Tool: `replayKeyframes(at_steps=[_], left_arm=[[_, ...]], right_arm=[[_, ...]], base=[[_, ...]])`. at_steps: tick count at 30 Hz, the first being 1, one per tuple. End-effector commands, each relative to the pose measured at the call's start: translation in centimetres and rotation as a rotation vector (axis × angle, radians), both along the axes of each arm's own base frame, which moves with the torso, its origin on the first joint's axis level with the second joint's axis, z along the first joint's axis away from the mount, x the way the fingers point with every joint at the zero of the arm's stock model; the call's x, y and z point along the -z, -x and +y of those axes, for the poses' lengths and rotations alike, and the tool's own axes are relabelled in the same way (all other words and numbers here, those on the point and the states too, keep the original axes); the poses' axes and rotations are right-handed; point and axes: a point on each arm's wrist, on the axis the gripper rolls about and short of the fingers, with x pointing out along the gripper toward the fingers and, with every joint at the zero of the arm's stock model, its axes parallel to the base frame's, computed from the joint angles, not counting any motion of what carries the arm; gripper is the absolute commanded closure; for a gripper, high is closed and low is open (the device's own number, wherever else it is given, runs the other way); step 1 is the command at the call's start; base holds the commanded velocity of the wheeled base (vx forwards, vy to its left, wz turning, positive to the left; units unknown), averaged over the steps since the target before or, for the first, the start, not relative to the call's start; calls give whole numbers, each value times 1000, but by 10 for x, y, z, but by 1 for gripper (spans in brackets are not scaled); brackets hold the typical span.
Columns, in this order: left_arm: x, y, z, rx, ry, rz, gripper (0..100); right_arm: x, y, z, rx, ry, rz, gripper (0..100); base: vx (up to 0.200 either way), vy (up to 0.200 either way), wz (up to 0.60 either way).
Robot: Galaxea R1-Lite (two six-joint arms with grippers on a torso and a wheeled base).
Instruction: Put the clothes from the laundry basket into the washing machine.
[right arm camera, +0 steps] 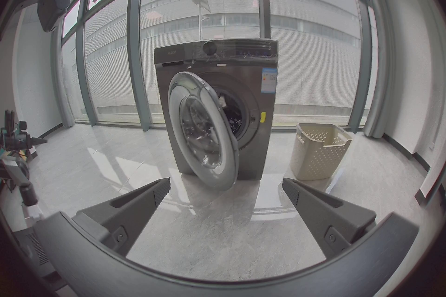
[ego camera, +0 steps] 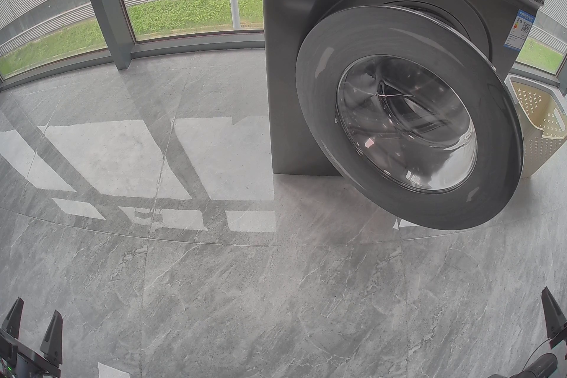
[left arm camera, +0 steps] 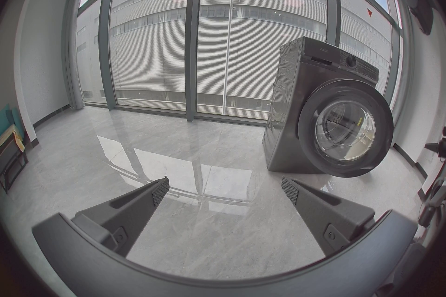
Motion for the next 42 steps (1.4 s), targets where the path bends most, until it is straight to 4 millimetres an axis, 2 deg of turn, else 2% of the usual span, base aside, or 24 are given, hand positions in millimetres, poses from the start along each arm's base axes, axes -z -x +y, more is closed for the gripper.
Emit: replayKeyframes(at_steps=[1, 4, 5, 6, 7, 8, 10, 13, 14, 16, 21, 24, 25, 28, 31, 34, 37, 39, 42], left_arm=[[14, 6, 0, 10, -48, -20, 0], [15, 6, 0, 10, -48, -19, 0], [15, 6, 0, 10, -48, -19, 0], [15, 6, 0, 11, -49, -19, 0], [15, 6, 0, 16, -52, -19, 0], [18, 6, -1, 35, -83, 12, 0], [19, 6, -1, 57, -97, 29, 0], [19, 6, -2, 78, -88, 21, 0], [19, 6, -2, 78, -88, 19, 0], [19, 6, -2, 78, -86, 19, 0], [19, 6, -1, 80, -88, 21, 0], [19, 6, -1, 80, -86, 19, 0], [19, 6, -2, 78, -86, 19, 0], [19, 6, -2, 81, -86, 19, 0], [19, 6, -2, 81, -86, 19, 0], [19, 6, -2, 83, -85, 19, 0], [19, 6, -2, 81, -88, 21, 0], [19, 6, -2, 83, -89, 19, 0], [19, 6, -2, 84, -91, 19, 0]], right_arm=[[-22, -58, 4, -130, 2, 302, 0], [-36, -93, 6, -128, -10, 295, 0], [-36, -93, 6, -128, -10, 295, 0], [-41, -115, 7, -115, -15, 294, 0], [-41, -116, 7, -115, -15, 294, 0], [-44, -134, 7, -90, -14, 307, 0], [-42, -154, 6, -39, -12, 344, 0], [-40, -164, 6, -14, -9, 353, 0], [-42, -175, 6, 0, -13, 343, 0], [-42, -184, 7, 6, -15, 348, 0], [-60, -214, 5, 112, -34, 303, 0], [-67, -221, 3, 132, -51, 275, 0], [-75, -226, -2, 154, -56, 246, 0], [-82, -228, -15, 211, -63, 218, 0], [-80, -225, -27, 258, -64, 223, 0], [-70, -219, -28, 238, -66, 258, 0], [-58, -211, -23, 183, -67, 298, 0], [-45, -201, -11, 72, -75, 342, 0], [-41, -198, 11, -78, -75, 362, 0]], base=[[0, 0, 0], [0, 0, 0], [0, 0, 0], [0, 0, 0], [0, 0, 0], [0, 0, 0], [0, 0, 0], [0, 0, 0], [0, 0, 0], [0, 0, 0], [0, -160, 0], [0, -200, 0], [0, -200, 0], [0, -200, 0], [0, -200, 0], [0, -200, 0], [0, -67, 0], [0, 0, 0], [0, 0, 0]])
